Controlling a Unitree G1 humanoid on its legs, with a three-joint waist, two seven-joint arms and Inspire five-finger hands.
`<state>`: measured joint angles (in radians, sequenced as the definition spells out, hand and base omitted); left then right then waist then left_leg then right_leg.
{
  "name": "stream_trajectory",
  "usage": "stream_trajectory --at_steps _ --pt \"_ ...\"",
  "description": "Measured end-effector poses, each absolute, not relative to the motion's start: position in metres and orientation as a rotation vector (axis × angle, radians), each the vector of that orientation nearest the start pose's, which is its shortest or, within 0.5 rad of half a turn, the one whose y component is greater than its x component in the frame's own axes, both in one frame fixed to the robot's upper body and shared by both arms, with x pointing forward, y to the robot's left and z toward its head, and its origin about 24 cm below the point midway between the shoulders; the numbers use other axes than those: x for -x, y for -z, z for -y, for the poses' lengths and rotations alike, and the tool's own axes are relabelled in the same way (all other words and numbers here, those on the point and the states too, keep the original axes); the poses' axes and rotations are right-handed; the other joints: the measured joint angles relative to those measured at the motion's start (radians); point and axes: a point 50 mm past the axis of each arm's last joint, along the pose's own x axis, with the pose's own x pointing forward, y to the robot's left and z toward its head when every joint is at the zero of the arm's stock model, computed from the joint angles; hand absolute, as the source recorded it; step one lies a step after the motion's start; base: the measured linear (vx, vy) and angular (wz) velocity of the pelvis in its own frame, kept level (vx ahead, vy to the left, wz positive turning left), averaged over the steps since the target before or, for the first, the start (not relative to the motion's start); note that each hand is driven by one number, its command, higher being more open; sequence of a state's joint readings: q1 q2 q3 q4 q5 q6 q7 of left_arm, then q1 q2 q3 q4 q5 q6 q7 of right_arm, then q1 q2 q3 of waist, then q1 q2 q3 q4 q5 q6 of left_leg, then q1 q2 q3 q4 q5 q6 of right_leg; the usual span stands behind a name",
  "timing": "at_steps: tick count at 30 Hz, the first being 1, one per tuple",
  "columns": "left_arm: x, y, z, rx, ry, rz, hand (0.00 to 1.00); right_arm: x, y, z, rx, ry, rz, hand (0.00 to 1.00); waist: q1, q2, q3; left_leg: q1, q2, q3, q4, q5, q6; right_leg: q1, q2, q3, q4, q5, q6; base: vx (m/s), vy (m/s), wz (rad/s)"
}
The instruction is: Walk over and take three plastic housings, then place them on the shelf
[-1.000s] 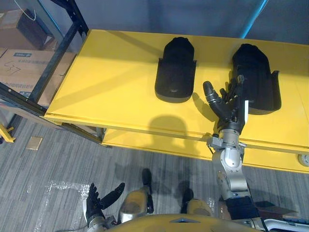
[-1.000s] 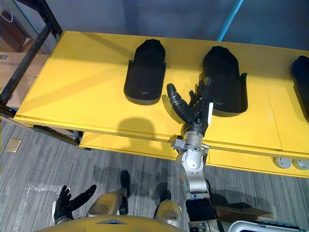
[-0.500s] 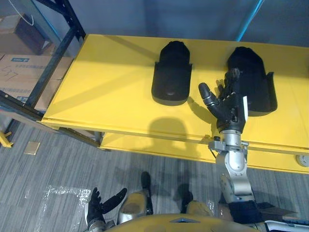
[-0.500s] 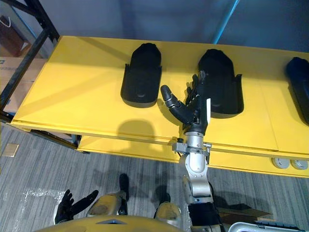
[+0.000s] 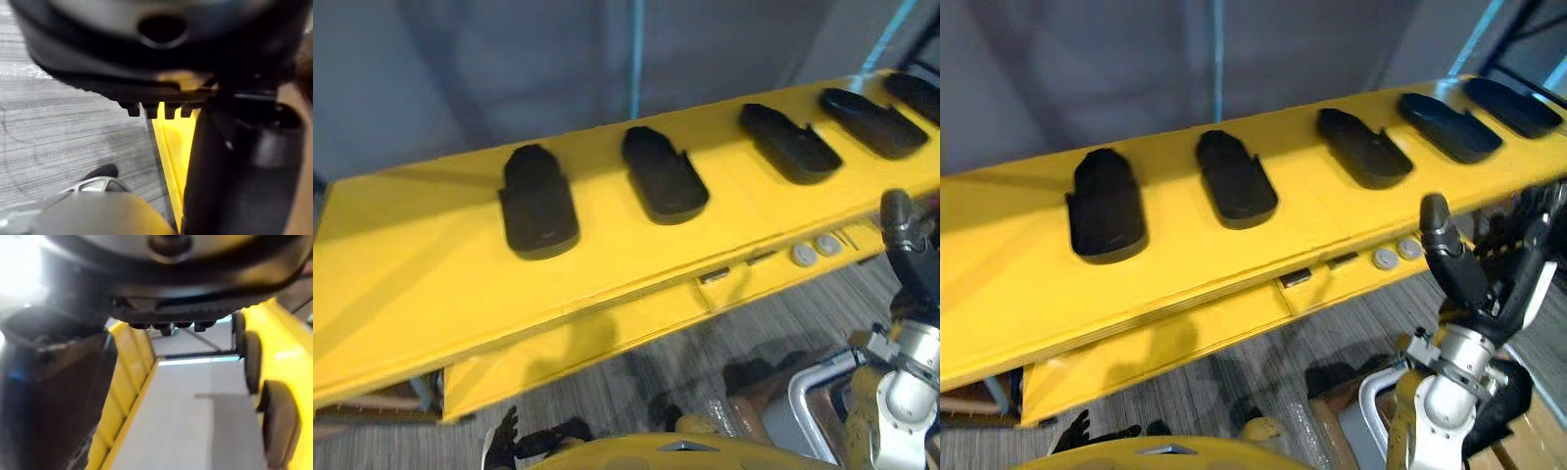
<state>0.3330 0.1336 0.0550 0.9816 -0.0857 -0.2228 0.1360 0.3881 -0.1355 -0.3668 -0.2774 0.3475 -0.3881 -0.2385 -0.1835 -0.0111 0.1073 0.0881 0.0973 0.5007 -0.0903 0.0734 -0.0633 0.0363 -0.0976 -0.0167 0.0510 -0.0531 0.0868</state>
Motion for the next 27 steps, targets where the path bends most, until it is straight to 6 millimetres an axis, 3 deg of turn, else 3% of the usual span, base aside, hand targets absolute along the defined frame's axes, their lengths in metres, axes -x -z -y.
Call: stream_trajectory --at_steps 5,7,9,17,19,20,22,23,25,26,27 --pt "-0.017 0.161 -0.219 -0.039 -0.363 -1.126 1.0 -0.118 -0.012 0.274 -0.091 0.672 0.036 1.0 -0.015 0.019 -0.009 0.008 0.007 0.041 0.0 -0.007 -0.003 -0.007 0.006 0.021 0.0 -0.003 0.001 -0.05 -0.004 -0.23" --pt "-0.016 0.161 -0.218 -0.019 -0.366 -1.128 1.0 -0.11 0.025 0.255 -0.087 0.615 -0.147 1.0 -0.013 0.02 -0.009 0.006 0.009 0.048 0.0 -0.008 -0.001 -0.011 0.007 0.022 0.0 -0.003 0.001 -0.01 0.002 -0.05" --pt "-0.015 0.161 -0.218 -0.011 -0.36 -1.131 1.0 -0.107 0.039 0.241 -0.092 0.586 -0.213 1.0 -0.012 0.021 -0.01 0.007 0.008 0.05 0.0 -0.008 -0.001 -0.012 0.006 0.023 -0.001 -0.003 0.001 0.0 0.0 0.0" --pt "-0.017 0.162 -0.217 0.006 -0.324 -1.142 1.0 -0.118 0.035 0.228 -0.084 0.567 -0.162 1.0 0.003 0.026 -0.019 0.029 0.008 0.078 0.0 -0.027 -0.013 -0.013 0.013 0.054 -0.003 0.005 -0.006 0.08 0.001 -0.14" --pt "-0.017 0.161 -0.219 0.001 -0.336 -1.129 1.0 -0.128 0.032 0.227 -0.093 0.562 -0.134 1.0 0.019 0.019 -0.019 0.025 -0.002 0.021 0.037 -0.037 0.0 -0.021 0.018 0.094 -0.003 0.007 -0.007 0.1 -0.001 -0.41" --pt "-0.02 0.16 -0.222 0.022 -0.38 -1.094 1.0 -0.139 0.028 0.223 -0.099 0.528 -0.103 1.0 0.039 0.004 -0.009 0.012 0.004 -0.098 0.094 -0.069 0.018 -0.022 0.017 0.136 -0.002 0.016 -0.005 0.11 -0.024 -0.89" --pt "-0.02 0.159 -0.22 0.05 -0.452 -1.066 1.0 -0.158 0.018 0.22 -0.072 0.443 -0.046 1.0 0.076 0.014 -0.005 -0.026 0.022 -0.247 0.188 -0.168 0.011 -0.036 0.038 0.199 -0.002 0.029 0.0 0.08 0.018 -1.15" --pt "-0.02 0.16 -0.216 0.074 -0.492 -1.056 1.0 -0.173 0.012 0.217 -0.052 0.378 -0.01 1.0 0.106 0.032 0.0 -0.033 0.023 -0.34 0.24 -0.235 -0.018 -0.042 0.051 0.248 -0.002 0.038 0.006 0.02 0.122 -1.2" --pt "-0.02 0.159 -0.215 0.081 -0.514 -1.05 1.0 -0.183 0.008 0.214 -0.041 0.343 0.011 1.0 0.116 0.034 -0.001 -0.048 0.019 -0.358 0.295 -0.271 -0.018 -0.041 0.056 0.272 -0.002 0.042 0.012 -0.03 0.158 -0.7" --pt "-0.026 0.156 -0.217 0.094 -0.539 -0.993 1.0 -0.193 0.004 0.206 -0.052 0.324 0.038 1.0 0.126 0.025 0.003 -0.089 0.012 -0.359 0.385 -0.33 -0.01 -0.059 0.048 0.293 -0.002 0.046 0.022 -0.07 0.161 -0.23" --pt "-0.028 0.156 -0.219 0.094 -0.546 -0.978 1.0 -0.195 0.003 0.205 -0.055 0.321 0.042 1.0 0.128 0.027 0.002 -0.101 0.009 -0.357 0.404 -0.344 -0.009 -0.065 0.045 0.299 -0.002 0.047 0.024 -0.08 0.179 -0.27"
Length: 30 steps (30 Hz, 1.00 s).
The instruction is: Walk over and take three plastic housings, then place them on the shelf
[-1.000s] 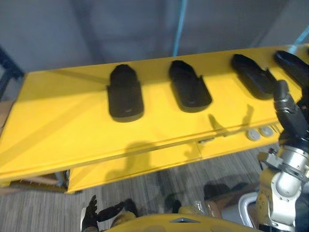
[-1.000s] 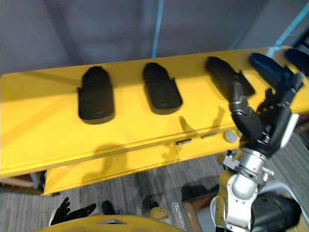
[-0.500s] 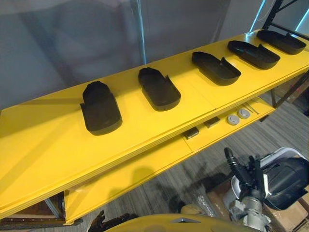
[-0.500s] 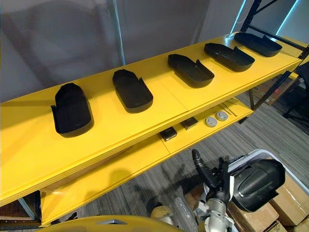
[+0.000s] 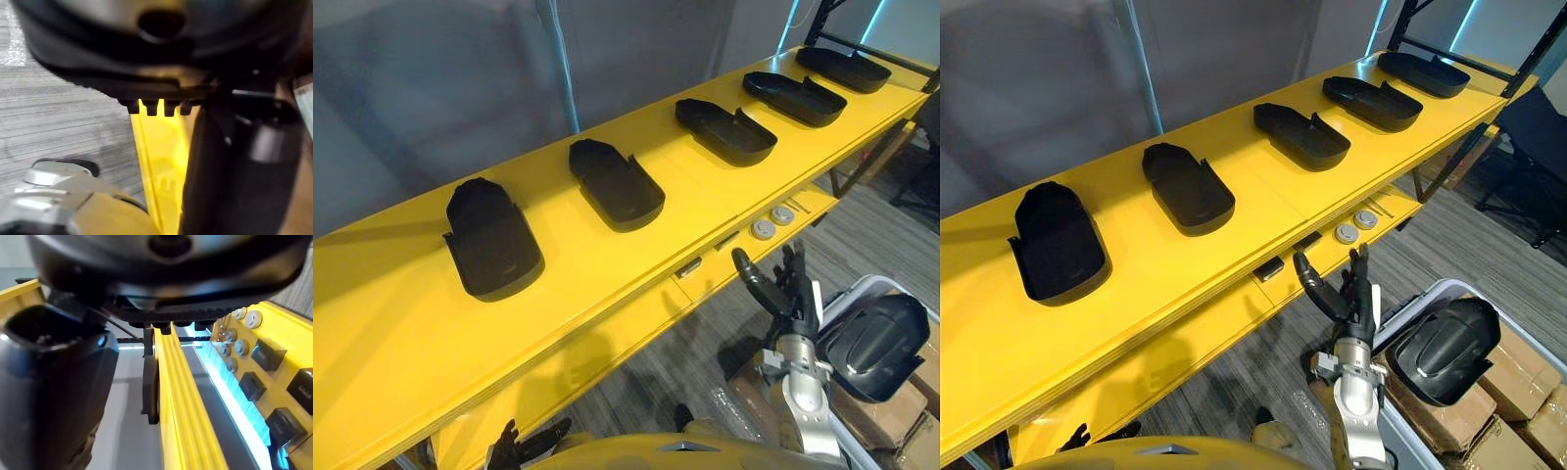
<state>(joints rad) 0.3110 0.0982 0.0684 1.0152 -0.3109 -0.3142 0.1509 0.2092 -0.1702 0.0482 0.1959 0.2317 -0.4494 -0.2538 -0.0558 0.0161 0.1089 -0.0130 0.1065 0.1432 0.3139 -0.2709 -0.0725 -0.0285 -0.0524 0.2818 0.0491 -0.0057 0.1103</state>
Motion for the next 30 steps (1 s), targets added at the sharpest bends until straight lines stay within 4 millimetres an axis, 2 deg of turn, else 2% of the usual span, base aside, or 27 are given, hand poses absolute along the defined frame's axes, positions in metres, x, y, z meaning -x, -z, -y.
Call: stream_trajectory --at_steps 2,4,6,8,9,10,12,14,15,16,17,19,20,21,22,23,24,25,26,27,28,29,30 --pt "-0.029 0.154 -0.223 0.092 -0.582 -0.952 1.0 -0.197 0.003 0.2 -0.067 0.324 0.042 1.0 0.003 -0.022 0.016 -0.038 -0.008 -0.006 0.069 -0.036 0.007 -0.017 -0.006 0.007 0.014 -0.003 0.007 -0.06 0.157 -0.1" --pt "-0.029 0.154 -0.222 0.097 -0.602 -0.953 1.0 -0.194 0.006 0.198 -0.091 0.359 0.032 1.0 0.005 -0.026 0.035 -0.055 -0.009 -0.01 0.138 -0.06 0.023 -0.031 -0.002 0.017 0.058 -0.015 0.021 -0.05 0.162 -0.17" --pt "-0.03 0.154 -0.218 0.135 -0.65 -0.942 1.0 -0.187 0.01 0.194 -0.121 0.392 0.011 1.0 0.008 -0.01 0.055 -0.054 -0.016 -0.042 0.2 -0.082 0.039 -0.046 0.007 0.029 0.113 -0.015 0.021 -0.06 0.134 -0.54" --pt "-0.034 0.151 -0.216 0.152 -0.682 -0.909 1.0 -0.175 0.011 0.19 -0.145 0.409 0.003 1.0 0.015 0.0 0.064 -0.049 -0.006 -0.007 0.228 -0.108 0.056 -0.063 0.01 0.002 0.148 -0.008 0.031 -0.12 0.132 -0.71" --pt "-0.036 0.149 -0.216 0.162 -0.71 -0.89 1.0 -0.164 0.013 0.188 -0.16 0.405 -0.011 1.0 0.027 -0.001 0.065 -0.042 0.002 0.031 0.227 -0.12 0.072 -0.072 -0.002 -0.065 0.133 0.012 0.03 -0.18 0.095 -0.86" --pt "-0.036 0.149 -0.215 0.176 -0.744 -0.883 1.0 -0.159 0.016 0.183 -0.169 0.379 -0.026 1.0 0.03 0.004 0.066 -0.044 0.016 0.071 0.218 -0.118 0.085 -0.069 -0.019 -0.134 0.116 0.024 0.011 -0.18 0.082 -0.85" --pt "-0.037 0.148 -0.219 0.158 -0.77 -0.879 1.0 -0.157 0.016 0.176 -0.18 0.329 -0.033 1.0 0.024 -0.006 0.063 -0.046 0.039 0.109 0.21 -0.107 0.091 -0.075 -0.034 -0.237 0.179 0.002 -0.012 -0.17 0.056 -0.73" --pt "-0.043 0.145 -0.228 0.135 -0.771 -0.862 1.0 -0.164 0.009 0.163 -0.195 0.285 0.006 1.0 0.037 -0.01 0.061 -0.054 0.079 0.142 0.17 -0.064 0.082 -0.079 -0.058 -0.293 0.312 -0.032 -0.064 -0.15 -0.006 -0.6" --pt "-0.044 0.145 -0.229 0.134 -0.769 -0.863 1.0 -0.166 0.007 0.161 -0.196 0.281 0.013 1.0 0.039 -0.01 0.061 -0.056 0.084 0.145 0.164 -0.057 0.08 -0.08 -0.064 -0.297 0.335 -0.038 -0.075 -0.11 -0.097 -0.44" --pt "-0.046 0.145 -0.232 0.132 -0.76 -0.869 1.0 -0.175 0.002 0.154 -0.2 0.266 0.041 1.0 0.049 -0.011 0.057 -0.068 0.113 0.161 0.147 -0.033 0.069 -0.095 -0.087 -0.313 0.417 -0.058 -0.105 -0.08 -0.12 -0.46" --pt "-0.047 0.145 -0.236 0.128 -0.757 -0.873 1.0 -0.183 -0.003 0.149 -0.191 0.255 0.067 1.0 0.058 -0.015 0.055 -0.085 0.134 0.169 0.142 -0.017 0.058 -0.099 -0.107 -0.319 0.464 -0.065 -0.119 -0.11 -0.188 -0.55" --pt "-0.045 0.145 -0.245 0.119 -0.747 -0.892 1.0 -0.196 -0.008 0.143 -0.194 0.264 0.094 1.0 0.073 -0.031 0.046 -0.122 0.178 0.179 0.137 0.015 0.027 -0.088 -0.165 -0.331 0.511 -0.067 -0.13 -0.12 -0.287 -0.52" --pt "-0.041 0.146 -0.248 0.116 -0.732 -0.916 1.0 -0.202 -0.011 0.143 -0.167 0.284 0.113 1.0 0.085 -0.043 0.045 -0.13 0.205 0.188 0.138 0.033 -0.002 -0.067 -0.2 -0.326 0.496 -0.066 -0.131 -0.1 -0.322 -0.45" --pt "-0.039 0.146 -0.249 0.115 -0.723 -0.928 1.0 -0.203 -0.011 0.143 -0.165 0.293 0.113 1.0 0.084 -0.048 0.041 -0.136 0.213 0.189 0.142 0.039 -0.012 -0.057 -0.21 -0.323 0.481 -0.065 -0.13 -0.09 -0.379 -0.35" --pt "-0.036 0.146 -0.251 0.112 -0.71 -0.934 1.0 -0.203 -0.012 0.143 -0.158 0.306 0.115 1.0 0.083 -0.061 0.037 -0.151 0.224 0.186 0.156 0.047 -0.026 -0.045 -0.218 -0.318 0.45 -0.051 -0.122 -0.11 -0.533 -0.19" --pt "-0.035 0.146 -0.254 0.113 -0.694 -0.933 1.0 -0.203 -0.011 0.147 -0.129 0.33 0.115 1.0 0.083 -0.088 0.037 -0.17 0.231 0.166 0.183 0.061 -0.051 -0.017 -0.221 -0.329 0.379 -0.062 -0.054 -0.09 -0.456 -0.17" --pt "-0.035 0.146 -0.254 0.12 -0.697 -0.93 1.0 -0.202 -0.01 0.149 -0.125 0.337 0.111 1.0 0.083 -0.086 0.036 -0.173 0.238 0.158 0.184 0.066 -0.056 -0.012 -0.216 -0.336 0.366 -0.078 -0.029 -0.1 -0.473 -0.33" --pt "-0.035 0.146 -0.249 0.153 -0.705 -0.919 1.0 -0.199 -0.008 0.157 -0.108 0.364 0.099 1.0 0.087 -0.074 0.037 -0.175 0.263 0.138 0.172 0.087 -0.07 0.007 -0.198 -0.374 0.325 -0.127 0.042 -0.08 -0.366 -0.46" --pt "-0.037 0.147 -0.243 0.191 -0.717 -0.904 1.0 -0.196 -0.008 0.167 -0.09 0.394 0.102 1.0 0.083 -0.066 0.041 -0.17 0.286 0.131 0.138 0.123 -0.099 0.019 -0.184 -0.425 0.292 -0.176 0.113 -0.1 -0.458 -0.49" --pt "-0.038 0.148 -0.241 0.209 -0.722 -0.899 1.0 -0.194 -0.009 0.173 -0.077 0.409 0.105 1.0 0.078 -0.053 0.05 -0.169 0.294 0.125 0.119 0.141 -0.107 0.019 -0.171 -0.447 0.284 -0.199 0.114 -0.08 -0.44 -0.26" --pt "-0.043 0.15 -0.233 0.257 -0.723 -0.896 1.0 -0.191 -0.009 0.187 -0.044 0.441 0.105 1.0 0.054 -0.026 0.072 -0.17 0.308 0.103 0.089 0.183 -0.095 0.021 -0.148 -0.464 0.273 -0.225 0.087 -0.06 -0.328 0.01" --pt "-0.045 0.151 -0.227 0.283 -0.718 -0.897 1.0 -0.188 -0.009 0.196 -0.023 0.461 0.098 1.0 0.043 -0.01 0.084 -0.172 0.314 0.092 0.08 0.21 -0.07 0.024 -0.134 -0.471 0.272 -0.226 0.083 -0.1 -0.358 0.08" --pt "-0.047 0.152 -0.22 0.31 -0.71 -0.9 1.0 -0.182 -0.007 0.208 0.008 0.494 0.074 1.0 0.025 0.004 0.097 -0.173 0.32 0.091 0.084 0.251 -0.016 0.032 -0.121 -0.473 0.264 -0.227 0.073 -0.16 -0.329 -0.07"
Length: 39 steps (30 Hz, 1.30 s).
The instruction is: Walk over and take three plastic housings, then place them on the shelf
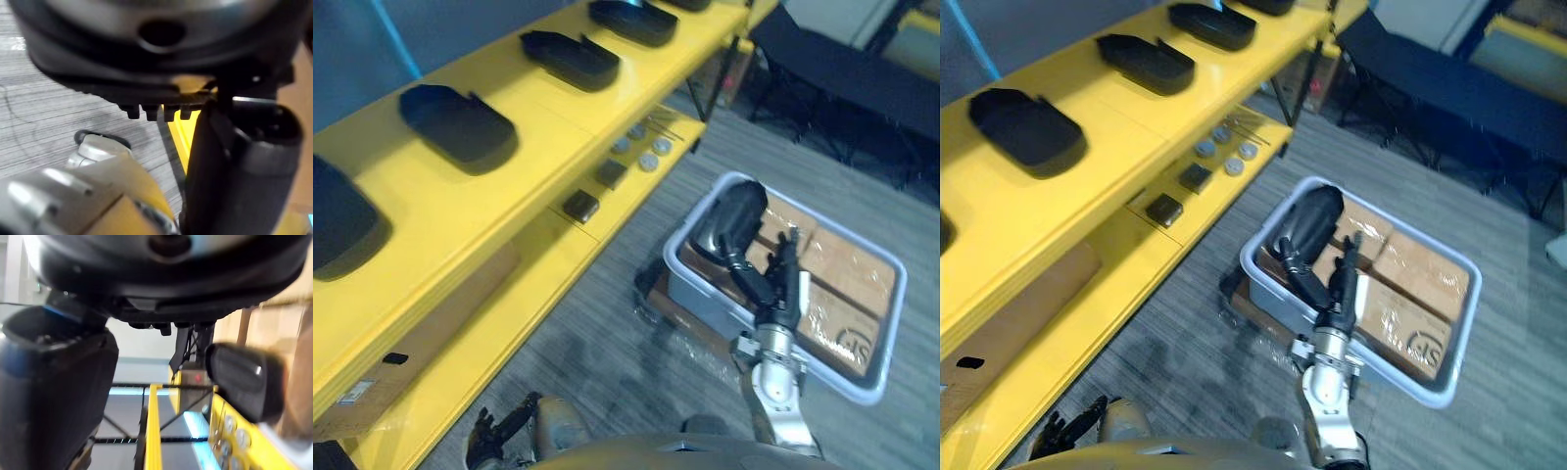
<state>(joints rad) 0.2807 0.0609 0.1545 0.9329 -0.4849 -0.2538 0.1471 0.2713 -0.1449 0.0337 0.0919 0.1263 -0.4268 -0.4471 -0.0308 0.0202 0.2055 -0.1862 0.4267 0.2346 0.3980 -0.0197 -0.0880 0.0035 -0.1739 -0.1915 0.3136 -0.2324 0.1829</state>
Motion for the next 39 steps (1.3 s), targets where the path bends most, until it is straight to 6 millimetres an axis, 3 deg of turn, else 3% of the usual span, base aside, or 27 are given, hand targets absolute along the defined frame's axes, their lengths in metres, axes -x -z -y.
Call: stream_trajectory --at_steps 1,2,4,5,8,11,12,15,18,20,22,23,25,29,35,39 --pt "-0.044 0.154 -0.215 0.337 -0.701 -0.913 1.0 -0.169 -0.003 0.222 0.036 0.543 0.042 1.0 -0.003 0.0 0.002 0.004 -0.008 -0.003 0.011 0.024 0.02 0.008 0.008 0.013 -0.023 0.002 -0.022 -0.15 -0.266 -0.21" --pt "-0.044 0.155 -0.213 0.339 -0.686 -0.922 1.0 -0.165 -0.004 0.228 0.048 0.563 0.04 1.0 -0.004 0.005 0.0 0.008 -0.031 -0.014 0.018 0.003 0.003 0.009 0.004 0.031 -0.031 0.005 -0.029 -0.13 -0.114 -0.63" --pt "-0.038 0.156 -0.209 0.337 -0.646 -0.935 1.0 -0.166 -0.01 0.242 0.041 0.583 0.063 1.0 -0.002 0.015 -0.002 0.057 -0.158 -0.079 0.014 -0.125 -0.005 -0.023 0.008 0.114 -0.055 0.03 -0.045 -0.05 0.034 -1.03" --pt "-0.038 0.156 -0.209 0.335 -0.642 -0.933 1.0 -0.166 -0.011 0.244 0.039 0.586 0.066 1.0 -0.002 0.015 -0.002 0.064 -0.18 -0.094 0.006 -0.148 -0.007 -0.03 0.013 0.131 -0.055 0.037 -0.046 0.0 0.016 -0.94" --pt "-0.044 0.154 -0.209 0.309 -0.614 -0.909 1.0 -0.165 -0.011 0.253 0.031 0.607 0.052 1.0 -0.003 0.025 0.009 0.1 -0.213 -0.15 -0.058 -0.202 -0.041 -0.06 0.027 0.174 -0.066 0.077 -0.025 0.0 0.072 -0.53" --pt "-0.063 0.148 -0.215 0.057 -0.435 -0.876 1.0 -0.175 -0.01 0.252 0.028 0.581 0.03 1.0 -0.001 0.003 0.028 0.106 -0.268 -0.129 -0.09 -0.183 -0.036 -0.057 -0.023 0.168 -0.151 0.16 0.0 -0.07 0.178 -0.29" --pt "-0.066 0.146 -0.216 0.008 -0.389 -0.867 1.0 -0.179 -0.01 0.252 0.028 0.57 0.027 1.0 0.001 -0.001 0.03 0.106 -0.273 -0.124 -0.089 -0.183 -0.036 -0.056 -0.029 0.166 -0.175 0.178 0.002 -0.11 0.158 -0.37" --pt "-0.099 0.134 -0.213 -0.178 -0.174 -0.769 1.0 -0.22 -0.017 0.247 0.052 0.484 0.02 1.0 0.011 -0.001 0.064 0.089 -0.281 -0.097 -0.071 -0.184 -0.026 -0.053 -0.035 0.139 -0.263 0.266 -0.014 -0.12 0.089 -0.37" --pt "-0.133 0.12 -0.21 -0.2 -0.123 -0.652 1.0 -0.26 -0.033 0.249 0.078 0.454 0.036 1.0 0.027 0.005 0.124 0.042 -0.281 -0.114 -0.03 -0.187 -0.021 -0.065 -0.033 0.132 -0.299 0.297 -0.012 -0.16 0.012 -0.17" --pt "-0.156 0.108 -0.196 -0.161 -0.095 -0.56 1.0 -0.293 -0.053 0.262 0.13 0.472 0.025 1.0 0.033 0.03 0.184 -0.002 -0.283 -0.15 0.004 -0.193 -0.022 -0.078 -0.026 0.119 -0.305 0.313 -0.017 -0.19 0.014 0.12" --pt "-0.164 0.101 -0.187 -0.134 -0.064 -0.518 1.0 -0.317 -0.07 0.27 0.131 0.512 0.013 1.0 0.063 0.04 0.216 -0.038 -0.283 -0.171 0.027 -0.201 -0.02 -0.096 -0.017 0.116 -0.322 0.332 -0.023 -0.13 0.028 -0.02" --pt "-0.165 0.101 -0.187 -0.129 -0.064 -0.513 1.0 -0.321 -0.073 0.271 0.125 0.518 0.012 1.0 0.066 0.039 0.221 -0.042 -0.283 -0.175 0.03 -0.201 -0.02 -0.097 -0.016 0.116 -0.326 0.337 -0.021 -0.09 0.02 -0.02" --pt "-0.172 0.095 -0.185 -0.097 -0.062 -0.482 1.0 -0.338 -0.093 0.28 0.132 0.552 0.017 1.0 0.093 0.042 0.255 -0.06 -0.283 -0.192 0.042 -0.2 -0.02 -0.101 -0.009 0.113 -0.338 0.358 -0.019 -0.05 0.008 0.08" --pt "-0.175 0.093 -0.182 -0.076 -0.066 -0.465 1.0 -0.357 -0.132 0.292 0.146 0.598 0.068 1.0 0.127 0.056 0.266 -0.105 -0.282 -0.216 0.071 -0.202 -0.018 -0.123 -0.004 0.091 -0.336 0.368 -0.019 -0.01 0.019 0.08" --pt "-0.175 0.092 -0.188 -0.065 -0.096 -0.445 1.0 -0.369 -0.157 0.289 0.234 0.553 0.105 1.0 0.163 0.059 0.272 -0.122 -0.285 -0.249 0.08 -0.202 -0.016 -0.126 -0.001 0.049 -0.33 0.372 -0.021 0.01 0.004 0.09" --pt "-0.168 0.099 -0.192 -0.055 -0.113 -0.484 1.0 -0.375 -0.178 0.294 0.25 0.579 0.123 1.0 0.183 0.075 0.293 -0.146 -0.29 -0.27 0.09 -0.203 -0.017 -0.131 -0.002 0.023 -0.329 0.372 -0.021 -0.04 0.003 0.12"
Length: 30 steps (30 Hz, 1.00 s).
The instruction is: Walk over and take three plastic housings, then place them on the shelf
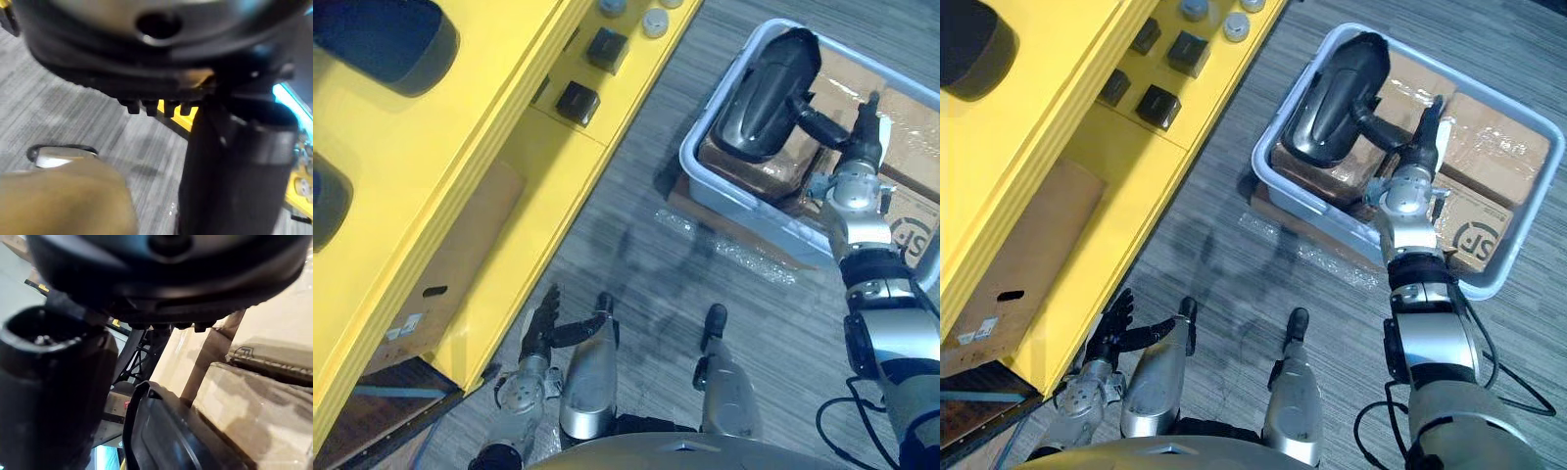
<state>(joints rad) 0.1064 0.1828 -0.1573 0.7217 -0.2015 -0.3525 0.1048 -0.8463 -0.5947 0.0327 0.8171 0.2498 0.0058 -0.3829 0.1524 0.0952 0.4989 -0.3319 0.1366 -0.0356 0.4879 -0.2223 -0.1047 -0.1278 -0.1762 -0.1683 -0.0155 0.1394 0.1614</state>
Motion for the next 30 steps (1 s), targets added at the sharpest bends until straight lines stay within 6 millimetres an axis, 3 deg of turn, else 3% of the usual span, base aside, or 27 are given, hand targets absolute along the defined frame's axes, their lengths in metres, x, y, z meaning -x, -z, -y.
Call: stream_trajectory --at_steps 7,13,20,24,25,30 --pt "-0.165 0.103 -0.187 0.043 -0.12 -0.508 1.0 -0.38 -0.192 0.312 0.331 0.653 0.01 1.0 0.025 0.028 0.013 -0.029 -0.007 -0.019 0.013 0.005 0.002 -0.011 -0.004 -0.028 0.0 0.0 0.0 -0.02 0.006 0.07" --pt "-0.164 0.105 -0.179 0.093 -0.107 -0.507 1.0 -0.373 -0.212 0.339 0.369 0.772 -0.046 1.0 0.038 0.072 0.023 -0.057 -0.023 -0.043 0.009 0.019 0.007 -0.03 -0.016 -0.073 0.017 0.0 0.0 -0.01 0.008 0.13" --pt "-0.162 0.106 -0.178 0.146 -0.129 -0.516 1.0 -0.371 -0.211 0.347 0.395 0.802 -0.097 1.0 0.051 0.075 0.021 -0.067 -0.026 -0.051 0.012 0.023 0.008 -0.041 -0.022 -0.1 0.032 -0.005 -0.003 -0.01 0.006 0.03" --pt "-0.162 0.106 -0.176 0.163 -0.124 -0.513 1.0 -0.362 -0.214 0.361 0.408 0.854 -0.106 1.0 0.066 0.08 0.018 -0.097 -0.041 -0.067 0.014 0.034 0.01 -0.059 -0.033 -0.123 0.037 -0.005 -0.003 -0.03 0.018 0.12" --pt "-0.162 0.106 -0.176 0.17 -0.124 -0.511 1.0 -0.361 -0.215 0.364 0.41 0.863 -0.108 0.0 0.068 0.08 0.018 -0.102 -0.042 -0.07 0.016 0.035 0.011 -0.061 -0.034 -0.129 0.039 -0.005 -0.003 -0.02 0.023 0.15" --pt "-0.162 0.107 -0.174 0.187 -0.12 -0.516 1.0 -0.357 -0.218 0.371 0.406 0.905 -0.151 0.0 0.076 0.083 0.016 -0.102 -0.047 -0.072 0.016 0.036 0.012 -0.065 -0.04 -0.134 0.051 -0.01 -0.002 -0.01 0.006 0.02"
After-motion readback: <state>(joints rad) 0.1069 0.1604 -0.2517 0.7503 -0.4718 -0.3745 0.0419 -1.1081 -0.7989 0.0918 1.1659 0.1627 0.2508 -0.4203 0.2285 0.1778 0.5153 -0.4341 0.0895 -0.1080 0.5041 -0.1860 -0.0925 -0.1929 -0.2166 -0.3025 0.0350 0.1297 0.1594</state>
